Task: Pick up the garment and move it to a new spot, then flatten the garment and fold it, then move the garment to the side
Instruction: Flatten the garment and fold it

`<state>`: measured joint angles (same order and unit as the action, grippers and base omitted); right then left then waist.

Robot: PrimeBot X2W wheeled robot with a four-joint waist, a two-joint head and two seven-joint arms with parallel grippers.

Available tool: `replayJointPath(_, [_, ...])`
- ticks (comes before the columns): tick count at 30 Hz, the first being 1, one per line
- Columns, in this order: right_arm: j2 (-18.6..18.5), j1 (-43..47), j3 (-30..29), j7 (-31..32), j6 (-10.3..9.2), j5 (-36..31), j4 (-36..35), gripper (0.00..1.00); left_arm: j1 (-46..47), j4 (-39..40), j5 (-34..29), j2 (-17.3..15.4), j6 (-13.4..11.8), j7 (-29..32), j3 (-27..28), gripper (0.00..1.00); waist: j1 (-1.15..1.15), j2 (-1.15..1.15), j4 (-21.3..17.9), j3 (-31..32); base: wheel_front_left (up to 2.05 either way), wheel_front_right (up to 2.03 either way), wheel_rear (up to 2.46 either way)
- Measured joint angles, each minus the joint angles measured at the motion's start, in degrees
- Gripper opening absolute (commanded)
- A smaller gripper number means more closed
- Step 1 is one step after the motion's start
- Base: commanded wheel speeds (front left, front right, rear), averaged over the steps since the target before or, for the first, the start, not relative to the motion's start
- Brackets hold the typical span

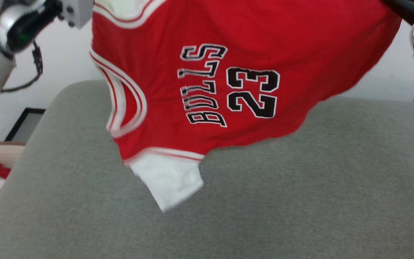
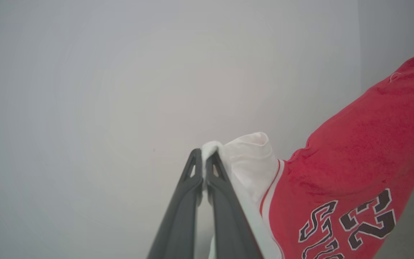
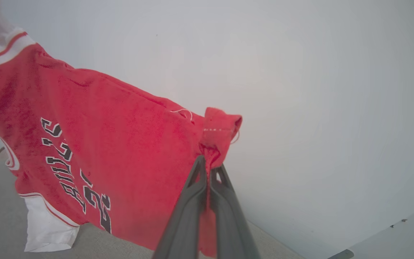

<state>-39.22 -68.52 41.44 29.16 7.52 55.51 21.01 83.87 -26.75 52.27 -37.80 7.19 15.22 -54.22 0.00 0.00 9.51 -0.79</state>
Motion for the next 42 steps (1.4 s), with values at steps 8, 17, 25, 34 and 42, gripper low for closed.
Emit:
replayJointPath(8, [0.22, -3.86, -1.62, -1.14, 0.0, 1.67, 1.04, 0.0, 8.11, -4.35, 3.61, 1.57, 0.2, 1.88, -1.81, 0.0, 0.0, 0.0, -2.92, -1.52, 0.0, 0.0, 0.0])
replayJointPath(17, [7.65, -15.08, -2.68, -6.14, 0.0, -7.09, 13.56, 0.0, 16.78, -13.66, 1.81, 4.34, 0.18, -0.73, -3.8, 0.0, 0.0, 0.0, -4.52, -10.75, 0.0, 0.0, 0.0])
replayJointPath(25, [16.26, -30.21, -10.53, -36.2, 0.0, -29.03, 34.83, 0.0, 31.73, -25.28, -7.47, 12.26, -4.2, -20.28, -2.7, 0.0, 0.0, 0.0, -5.65, -21.77, 0.0, 0.0, 0.0])
replayJointPath(34, [19.2, -36.1, -15.27, -44.04, 0.0, -40.76, 41.01, 0.0, 38.54, -24.76, -9.1, 13.8, -0.94, -30.21, 1.58, 0.0, 0.0, 0.0, -5.55, -34.25, 0.0, 0.0, 0.0])
replayJointPath(42, [19.81, -23.4, -10.15, -42.67, 0.0, -37.57, 44.78, 0.0, 18.01, -20.46, -8.47, 12.11, 0.14, -30.3, 0.89, 0.0, 0.0, 0.0, -3.58, -40.91, 0.0, 0.0, 0.0])
